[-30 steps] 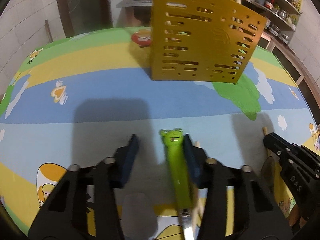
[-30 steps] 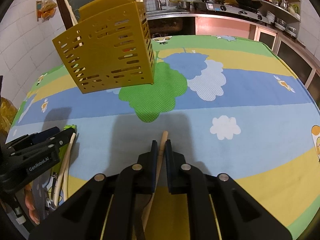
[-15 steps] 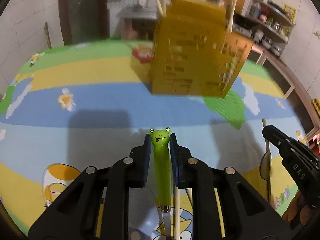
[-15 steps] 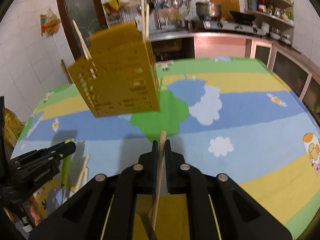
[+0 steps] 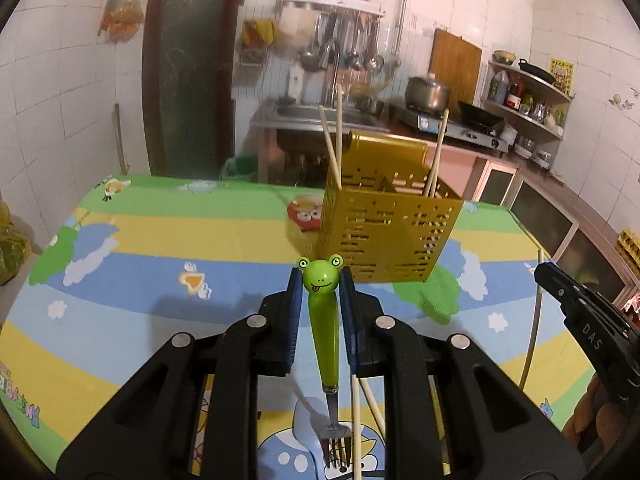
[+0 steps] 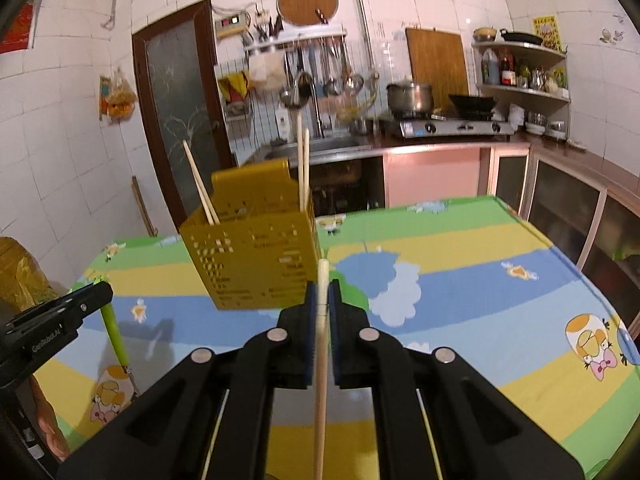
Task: Organize utensils
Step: 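Lift the fork and chopstick with both tools and carry them over the yellow holder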
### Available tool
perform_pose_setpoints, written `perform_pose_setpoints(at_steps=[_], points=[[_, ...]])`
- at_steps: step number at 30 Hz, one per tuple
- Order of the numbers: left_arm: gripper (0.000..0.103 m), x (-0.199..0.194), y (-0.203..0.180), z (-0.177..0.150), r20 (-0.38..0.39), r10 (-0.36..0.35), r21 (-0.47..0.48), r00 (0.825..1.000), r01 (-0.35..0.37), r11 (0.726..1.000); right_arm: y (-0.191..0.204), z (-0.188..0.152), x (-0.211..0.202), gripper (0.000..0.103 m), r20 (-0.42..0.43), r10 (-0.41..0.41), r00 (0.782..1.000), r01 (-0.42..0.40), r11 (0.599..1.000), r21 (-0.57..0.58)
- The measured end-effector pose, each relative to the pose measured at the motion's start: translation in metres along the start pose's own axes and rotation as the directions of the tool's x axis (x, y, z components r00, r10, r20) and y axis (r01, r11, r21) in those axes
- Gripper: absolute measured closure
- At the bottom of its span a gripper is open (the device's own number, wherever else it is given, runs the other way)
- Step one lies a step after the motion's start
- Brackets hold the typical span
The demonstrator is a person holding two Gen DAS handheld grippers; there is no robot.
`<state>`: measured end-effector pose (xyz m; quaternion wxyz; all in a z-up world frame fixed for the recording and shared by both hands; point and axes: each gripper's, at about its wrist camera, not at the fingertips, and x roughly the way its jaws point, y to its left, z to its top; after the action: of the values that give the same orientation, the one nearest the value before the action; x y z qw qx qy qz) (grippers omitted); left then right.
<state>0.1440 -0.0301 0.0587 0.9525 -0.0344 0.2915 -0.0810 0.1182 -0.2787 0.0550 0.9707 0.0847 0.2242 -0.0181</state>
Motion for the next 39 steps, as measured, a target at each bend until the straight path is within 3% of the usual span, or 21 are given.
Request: perform_pose_setpoints(at_steps=[11,32,39], points=[[0.085,-0.014,0.003,0.004,0.054,0.017,0.008,0.998,-0.017,1.000,0.007,0.012,-0.019,0.097,0.109,0.015,0.994,-0.012,0.999,-0.034],[0.085,-0.025,0.001,0.021,0.109,0.012,0.022,0.994,-0.014,1.000,0.013,0.025,-0.019,0.097,0.150,0.029,0.988,-0.020,0.998,-0.061],[0.085,-0.031,-0.002,0.038,0.140,-0.005,0.031,0.990,0.001,1.000,0.013,0.045,-0.016,0.097,0.173,0.033,0.984,-0.025,0.998,-0.051]])
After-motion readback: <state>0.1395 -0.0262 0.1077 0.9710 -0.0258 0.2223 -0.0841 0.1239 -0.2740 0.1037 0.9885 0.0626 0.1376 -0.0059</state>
